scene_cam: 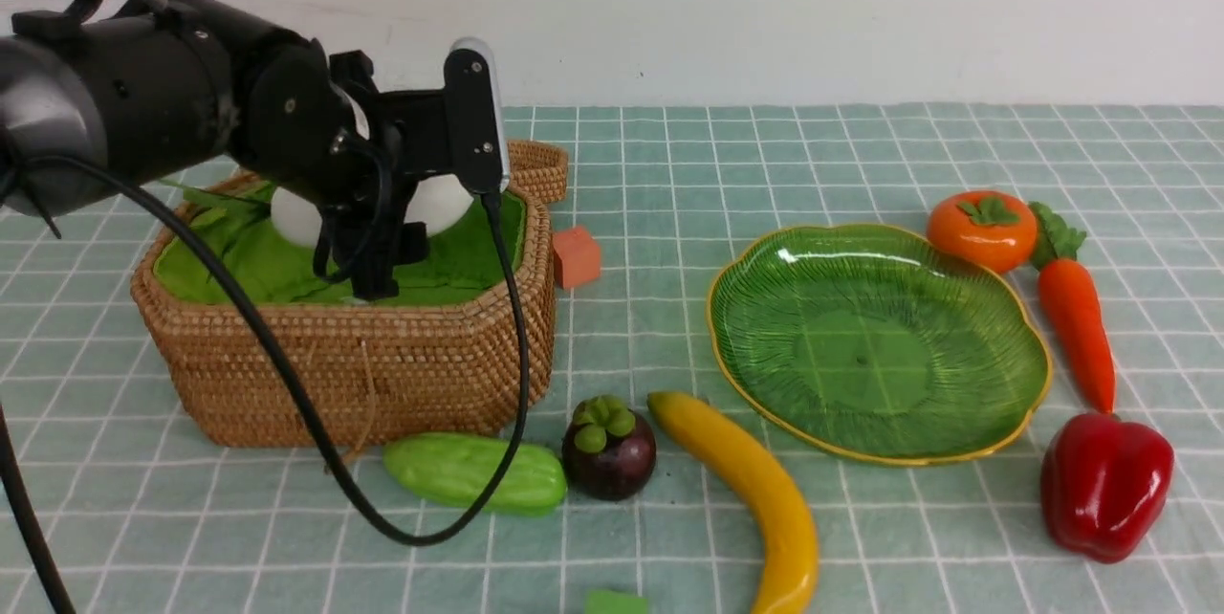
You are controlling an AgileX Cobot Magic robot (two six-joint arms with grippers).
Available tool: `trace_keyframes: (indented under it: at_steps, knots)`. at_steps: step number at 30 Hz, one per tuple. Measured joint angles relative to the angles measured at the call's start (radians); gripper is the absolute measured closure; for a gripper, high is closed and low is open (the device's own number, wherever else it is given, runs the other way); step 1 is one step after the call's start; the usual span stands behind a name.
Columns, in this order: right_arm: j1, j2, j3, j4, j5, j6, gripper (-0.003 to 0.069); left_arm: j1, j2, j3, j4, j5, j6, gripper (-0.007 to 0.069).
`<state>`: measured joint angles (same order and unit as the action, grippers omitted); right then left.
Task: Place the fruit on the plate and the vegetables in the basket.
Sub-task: Take a daikon with your left arm and place it on the basket on the left, then take a chayote with your left arm and place it on the basket on the left.
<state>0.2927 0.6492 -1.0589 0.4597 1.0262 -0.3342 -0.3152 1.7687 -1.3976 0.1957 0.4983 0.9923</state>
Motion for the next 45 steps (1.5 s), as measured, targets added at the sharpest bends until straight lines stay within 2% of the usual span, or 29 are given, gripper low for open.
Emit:
trace_keyframes:
  at_steps: [9,19,24,27,31,33,35,36,38,41,45]
  knots:
    - [0.000,0.000,0.000,0.000,-0.039,-0.001,0.0536,0.000,-0.033,-0.001,0.003,0.020,0.000,0.0088]
    - [0.000,0.000,0.000,0.000,-0.044,-0.001,0.0531,0.000,-0.107,-0.001,-0.014,0.151,-0.006,0.0063]
    - [0.000,0.000,0.000,0.000,-0.035,-0.001,0.0529,-0.005,-0.110,-0.001,-0.047,0.193,-0.139,0.0067]
    - [0.000,0.000,0.000,0.000,-0.023,-0.001,0.0529,-0.018,-0.117,-0.001,-0.063,0.222,-0.173,0.0085]
    - [0.000,-0.001,0.000,0.000,-0.015,-0.001,0.0527,-0.020,-0.138,-0.001,-0.137,0.280,-0.214,0.0144]
    - [0.000,-0.008,0.000,0.000,-0.015,-0.001,0.0525,-0.020,-0.158,-0.001,-0.236,0.361,-0.257,0.0265]
    - [0.000,-0.025,0.000,0.000,-0.011,-0.001,0.0523,-0.020,-0.169,0.000,-0.322,0.449,-0.252,0.0383]
    - [0.000,-0.040,0.000,0.000,-0.008,-0.001,0.0522,-0.020,-0.171,0.006,-0.361,0.521,-0.225,0.0461]
    - [0.000,-0.070,0.000,0.000,0.002,-0.001,0.0522,-0.020,-0.172,0.042,-0.436,0.625,-0.124,0.0567]
    - [0.000,-0.098,0.000,0.000,0.010,-0.001,0.0522,-0.027,-0.172,0.100,-0.499,0.670,-0.026,0.0627]
    - [0.000,-0.119,-0.001,0.000,0.011,-0.001,0.0519,-0.091,-0.172,0.164,-0.494,0.608,0.017,0.0610]
